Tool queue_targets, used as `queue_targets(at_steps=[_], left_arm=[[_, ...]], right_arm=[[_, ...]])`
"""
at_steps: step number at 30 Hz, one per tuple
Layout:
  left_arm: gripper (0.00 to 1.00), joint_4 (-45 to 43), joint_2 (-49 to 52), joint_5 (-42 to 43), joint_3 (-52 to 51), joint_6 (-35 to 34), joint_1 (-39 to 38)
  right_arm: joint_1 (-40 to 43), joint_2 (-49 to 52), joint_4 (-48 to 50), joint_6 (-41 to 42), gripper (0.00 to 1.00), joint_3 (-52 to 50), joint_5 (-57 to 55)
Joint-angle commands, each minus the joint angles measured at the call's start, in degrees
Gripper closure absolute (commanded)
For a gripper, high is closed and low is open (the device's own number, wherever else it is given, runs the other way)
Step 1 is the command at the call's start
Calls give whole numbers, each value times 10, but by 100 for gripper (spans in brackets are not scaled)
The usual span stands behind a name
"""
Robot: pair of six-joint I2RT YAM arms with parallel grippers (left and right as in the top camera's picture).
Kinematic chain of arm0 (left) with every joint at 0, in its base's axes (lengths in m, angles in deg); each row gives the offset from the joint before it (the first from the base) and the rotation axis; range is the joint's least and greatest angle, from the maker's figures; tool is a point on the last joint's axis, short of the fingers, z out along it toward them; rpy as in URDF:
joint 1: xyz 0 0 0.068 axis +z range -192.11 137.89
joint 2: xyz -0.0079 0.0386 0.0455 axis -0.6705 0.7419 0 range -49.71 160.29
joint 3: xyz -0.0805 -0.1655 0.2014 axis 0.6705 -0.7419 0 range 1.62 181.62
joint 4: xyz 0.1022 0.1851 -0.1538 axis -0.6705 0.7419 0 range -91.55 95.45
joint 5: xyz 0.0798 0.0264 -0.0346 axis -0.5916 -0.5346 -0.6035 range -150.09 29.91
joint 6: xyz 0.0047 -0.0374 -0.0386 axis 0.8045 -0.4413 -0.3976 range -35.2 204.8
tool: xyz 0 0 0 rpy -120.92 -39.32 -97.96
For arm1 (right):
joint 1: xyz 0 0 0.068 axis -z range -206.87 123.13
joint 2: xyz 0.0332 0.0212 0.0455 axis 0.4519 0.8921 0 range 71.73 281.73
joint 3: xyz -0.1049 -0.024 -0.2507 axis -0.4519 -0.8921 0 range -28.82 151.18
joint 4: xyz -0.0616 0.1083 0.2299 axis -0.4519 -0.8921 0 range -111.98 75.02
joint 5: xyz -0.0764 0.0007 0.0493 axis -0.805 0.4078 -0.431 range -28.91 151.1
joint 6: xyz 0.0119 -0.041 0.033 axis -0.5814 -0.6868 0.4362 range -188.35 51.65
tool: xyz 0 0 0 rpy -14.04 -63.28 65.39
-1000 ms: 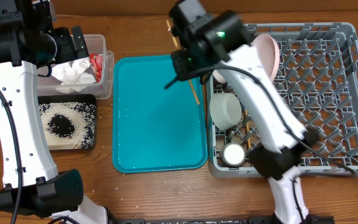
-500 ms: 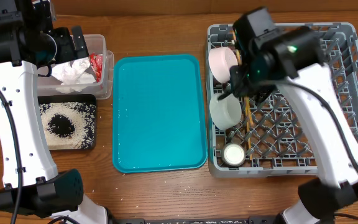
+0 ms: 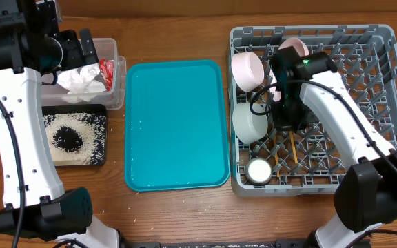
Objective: Sort waste into correct bins and load items into the dishwasher
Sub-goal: 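Release the chopstick and withdraw the right gripper down-right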
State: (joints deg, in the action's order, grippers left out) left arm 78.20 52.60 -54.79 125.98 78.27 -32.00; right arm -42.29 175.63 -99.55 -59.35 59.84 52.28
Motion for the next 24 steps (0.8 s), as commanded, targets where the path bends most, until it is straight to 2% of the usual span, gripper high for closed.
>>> queue_targets(at_steps=[1, 4, 6, 14, 17, 18, 19, 24], left_arm=[[0, -1, 7, -4, 9, -8, -4], [0, -1, 7, -4, 9, -8, -4], [0, -1, 7, -4, 9, -8, -4], [0, -1, 7, -4, 9, -8, -4], [0, 0, 7, -4, 9, -8, -4], [0, -1, 7, -4, 9, -8, -4], [0, -1, 7, -4, 9, -8, -4], [0, -1, 7, -4, 9, -8, -3]], right_arm=[[0, -9, 3, -19, 80, -13, 12], [-3, -10, 6, -15, 56, -12, 14], [-8, -11, 5, -9, 48, -9, 16], [-31, -70, -26, 3, 41, 77, 51], [-37, -109, -46, 38, 33, 138, 51], [-37, -121, -53, 49, 26, 159, 50], [-37, -133, -61, 52, 0, 179, 51], [-37, -192, -70, 61, 0, 258, 51]])
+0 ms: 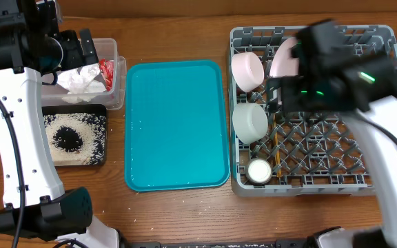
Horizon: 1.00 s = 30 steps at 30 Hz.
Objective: Sort waste into correct bins and load items into the dishwasher
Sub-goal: 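Release the chopstick and withdraw the right gripper down-right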
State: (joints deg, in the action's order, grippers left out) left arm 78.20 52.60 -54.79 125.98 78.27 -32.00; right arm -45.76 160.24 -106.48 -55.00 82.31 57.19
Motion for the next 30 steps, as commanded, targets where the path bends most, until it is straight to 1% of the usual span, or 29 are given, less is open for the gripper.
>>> queue_targets(at_steps=[1, 4, 7, 9, 14, 17, 19, 22, 23, 25, 26, 30], left_arm=[[0, -1, 7, -4, 9, -8, -4], [0, -1, 7, -4, 9, -8, -4], [0, -1, 7, -4, 9, -8, -4], [0, -1, 7, -4, 9, -8, -4], [0, -1, 7, -4, 9, -8, -4], [0, -1, 7, -4, 9, -8, -4], [0, -1, 7, -4, 9, -8, -4], [0, -1, 7, -4, 9, -8, -4], [0, -1, 7, -4, 9, -8, -4], [0, -1, 7, -4, 9, -8, -4], [0, -1, 7, -4, 9, -8, -4], [0, -1, 7, -4, 9, -8, -4]], right_arm=[[-2, -48, -1, 17, 0, 37, 2], [-2, -75, -12, 10, 0, 37, -3], [0, -98, -48, 12, 0, 37, -16], [0, -115, -55, 19, 0, 37, -40], [0, -159, -21, 19, 0, 37, -116], [2, -170, -3, 19, 0, 36, -137], [18, -182, 19, 19, 0, 30, -136], [46, -222, 100, 18, 0, -23, -136], [58, -244, 144, 17, 0, -58, -136], [83, -289, 224, 17, 0, -136, -120], [103, -326, 283, 12, 0, -201, -95], [145, -435, 444, -52, 0, -396, -22]])
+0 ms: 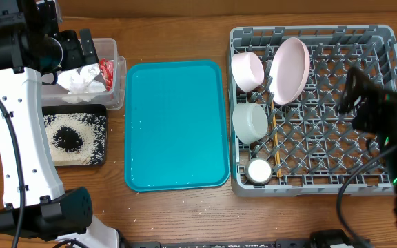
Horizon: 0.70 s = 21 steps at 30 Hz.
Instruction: Sort waste into correct bins and load items into the dishwasher
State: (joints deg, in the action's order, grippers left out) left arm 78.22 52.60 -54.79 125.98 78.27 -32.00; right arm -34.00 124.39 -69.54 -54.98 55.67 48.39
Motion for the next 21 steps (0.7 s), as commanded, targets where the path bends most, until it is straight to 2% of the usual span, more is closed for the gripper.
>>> queue_targets(at_steps=[1, 7, 8, 13, 16, 21], left_arm=[[0, -1, 7, -4, 9, -8, -4], [0, -1, 7, -4, 9, -8, -4], [0, -1, 7, -4, 9, -8, -4], [0, -1, 7, -4, 9, -8, -4], [0, -1, 7, -4, 9, -8, -4], [0, -1, 7, -4, 9, -8, -4]], right_arm=[[38, -118, 129, -63, 0, -200, 83], [79, -288, 323, -63, 0, -478, 154], [87, -329, 378, -63, 0, -554, 172], [87, -419, 495, -61, 0, -721, 176], [87, -463, 528, -61, 0, -776, 175], [87, -515, 530, -61, 0, -819, 173]])
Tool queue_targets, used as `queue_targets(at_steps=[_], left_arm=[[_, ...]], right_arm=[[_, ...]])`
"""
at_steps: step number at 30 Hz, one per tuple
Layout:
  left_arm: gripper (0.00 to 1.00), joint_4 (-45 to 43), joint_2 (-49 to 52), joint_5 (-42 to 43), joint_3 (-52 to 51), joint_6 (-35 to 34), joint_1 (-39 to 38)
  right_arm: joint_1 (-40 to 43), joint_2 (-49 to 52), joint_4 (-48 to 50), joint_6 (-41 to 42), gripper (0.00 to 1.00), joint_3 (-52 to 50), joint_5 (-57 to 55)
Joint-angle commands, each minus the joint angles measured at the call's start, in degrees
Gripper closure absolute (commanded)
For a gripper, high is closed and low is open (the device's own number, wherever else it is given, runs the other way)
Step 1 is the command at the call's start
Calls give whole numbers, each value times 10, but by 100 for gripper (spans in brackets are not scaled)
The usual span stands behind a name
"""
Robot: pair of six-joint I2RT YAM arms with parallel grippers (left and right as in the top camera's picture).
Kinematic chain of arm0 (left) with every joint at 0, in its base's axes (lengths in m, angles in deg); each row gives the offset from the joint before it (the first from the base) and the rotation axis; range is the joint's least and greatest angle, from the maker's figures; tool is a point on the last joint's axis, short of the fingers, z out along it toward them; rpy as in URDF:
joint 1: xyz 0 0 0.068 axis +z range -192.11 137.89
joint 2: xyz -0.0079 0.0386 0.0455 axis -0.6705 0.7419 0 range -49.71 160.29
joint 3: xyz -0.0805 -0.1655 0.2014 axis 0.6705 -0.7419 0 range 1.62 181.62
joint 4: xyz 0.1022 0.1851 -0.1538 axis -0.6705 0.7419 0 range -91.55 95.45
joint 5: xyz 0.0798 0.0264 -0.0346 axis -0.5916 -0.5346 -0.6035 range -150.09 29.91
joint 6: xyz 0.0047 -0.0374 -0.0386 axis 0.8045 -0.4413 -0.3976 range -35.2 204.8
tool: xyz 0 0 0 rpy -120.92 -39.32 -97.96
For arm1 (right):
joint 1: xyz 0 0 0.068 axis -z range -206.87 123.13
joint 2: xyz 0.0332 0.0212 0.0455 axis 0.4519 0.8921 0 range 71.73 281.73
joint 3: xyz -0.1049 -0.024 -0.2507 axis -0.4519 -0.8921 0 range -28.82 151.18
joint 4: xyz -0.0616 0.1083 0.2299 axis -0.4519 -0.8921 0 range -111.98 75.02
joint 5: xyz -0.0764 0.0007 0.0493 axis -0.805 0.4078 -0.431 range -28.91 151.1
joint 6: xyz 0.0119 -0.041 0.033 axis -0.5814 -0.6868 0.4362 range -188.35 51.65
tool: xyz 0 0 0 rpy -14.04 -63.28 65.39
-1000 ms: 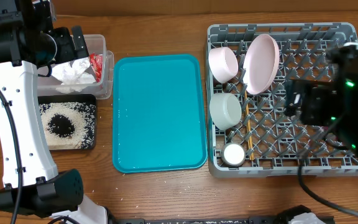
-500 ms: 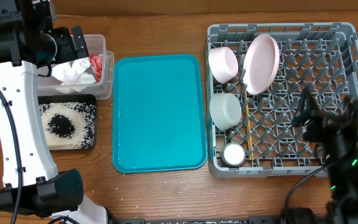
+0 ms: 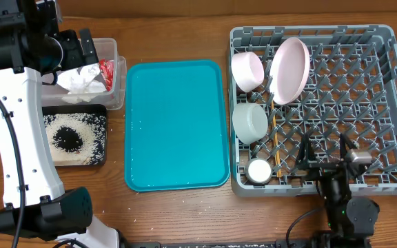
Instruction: Sort waste into correct bins and load items into the dishwasher
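Observation:
The grey dish rack (image 3: 364, 83) holds a pink cup (image 3: 248, 69), a pink plate (image 3: 289, 69) on edge, a pale bowl (image 3: 250, 120), a small white cup (image 3: 258, 170) and wooden chopsticks (image 3: 276, 141). My right gripper (image 3: 324, 150) stands open at the rack's near edge, fingers pointing away from me, nothing between them. My left gripper (image 3: 78, 43) hangs open over the clear waste bin (image 3: 116, 76), which holds crumpled paper (image 3: 81, 79) and a red wrapper. The teal tray (image 3: 176, 124) lies bare in the middle.
A black tray (image 3: 100, 134) with white and black grains sits in front of the clear bin at the left. The left arm's white link runs down the left side of the table. Wooden table surrounds the tray and rack.
My right arm has moved from the rack's right side back to its near edge, with the gripper open. The left arm and all the dishes are unchanged.
My right gripper was low in the rack by the chopsticks beside the bowl. Then it was raised over the rack's upper middle, blurred. Then it stood at the rack's right side, and now it is at the near edge. The chopsticks lie in the rack.

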State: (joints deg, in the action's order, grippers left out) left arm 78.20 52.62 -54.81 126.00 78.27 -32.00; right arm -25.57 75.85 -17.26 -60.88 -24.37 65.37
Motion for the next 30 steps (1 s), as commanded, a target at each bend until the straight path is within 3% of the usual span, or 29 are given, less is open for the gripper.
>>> queue_targets(at_steps=[1, 30], left_arm=[[0, -1, 7, -4, 9, -8, -4], [0, -1, 7, -4, 9, -8, -4]], right_arm=[[3, -39, 8, -2, 0, -28, 3], [-10, -40, -21, -2, 0, -40, -1]])
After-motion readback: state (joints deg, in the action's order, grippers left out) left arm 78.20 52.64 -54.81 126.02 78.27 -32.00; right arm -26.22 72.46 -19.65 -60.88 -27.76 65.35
